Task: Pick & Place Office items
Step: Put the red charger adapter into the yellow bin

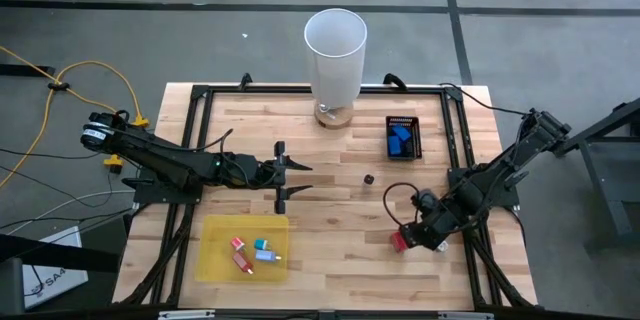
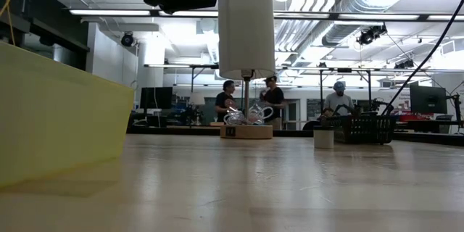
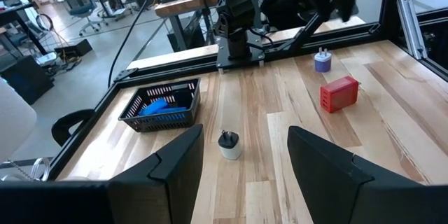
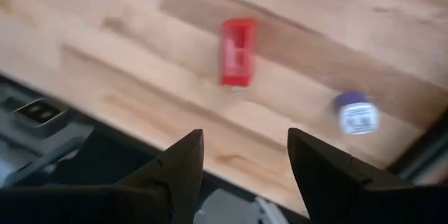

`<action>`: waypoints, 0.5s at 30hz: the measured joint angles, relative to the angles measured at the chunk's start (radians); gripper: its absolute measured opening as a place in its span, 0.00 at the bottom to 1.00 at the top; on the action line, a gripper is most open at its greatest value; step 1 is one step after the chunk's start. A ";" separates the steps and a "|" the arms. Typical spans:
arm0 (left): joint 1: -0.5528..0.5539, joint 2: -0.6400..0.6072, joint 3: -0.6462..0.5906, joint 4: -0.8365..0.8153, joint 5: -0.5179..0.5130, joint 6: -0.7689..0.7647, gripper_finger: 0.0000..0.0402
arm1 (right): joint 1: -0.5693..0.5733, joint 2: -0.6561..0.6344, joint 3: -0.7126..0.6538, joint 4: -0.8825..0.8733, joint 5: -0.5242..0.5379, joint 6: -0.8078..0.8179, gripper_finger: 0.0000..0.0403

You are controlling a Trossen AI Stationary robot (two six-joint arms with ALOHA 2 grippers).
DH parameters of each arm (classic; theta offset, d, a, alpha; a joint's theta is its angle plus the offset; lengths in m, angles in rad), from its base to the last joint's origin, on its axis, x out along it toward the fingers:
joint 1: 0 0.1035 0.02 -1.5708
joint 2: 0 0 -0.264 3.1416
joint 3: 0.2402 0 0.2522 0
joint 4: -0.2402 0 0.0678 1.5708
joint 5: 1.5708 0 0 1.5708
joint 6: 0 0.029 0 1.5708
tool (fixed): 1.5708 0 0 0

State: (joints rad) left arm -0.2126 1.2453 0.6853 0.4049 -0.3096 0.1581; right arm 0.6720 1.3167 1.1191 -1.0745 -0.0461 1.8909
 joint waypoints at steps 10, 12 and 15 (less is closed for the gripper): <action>0.000 0.000 0.000 0.000 0.001 0.000 0.50 | -0.005 0.033 0.000 -0.141 -0.033 0.016 0.48; 0.000 0.000 0.000 0.000 0.002 0.000 0.50 | -0.005 0.034 0.000 -0.138 -0.035 0.016 0.48; 0.000 0.000 0.000 0.000 0.005 0.000 0.50 | -0.005 0.034 0.000 -0.127 -0.022 0.016 0.48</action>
State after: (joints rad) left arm -0.2127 1.2453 0.6853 0.4053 -0.3046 0.1581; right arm 0.6674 1.3512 1.1191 -1.2015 -0.0682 1.9072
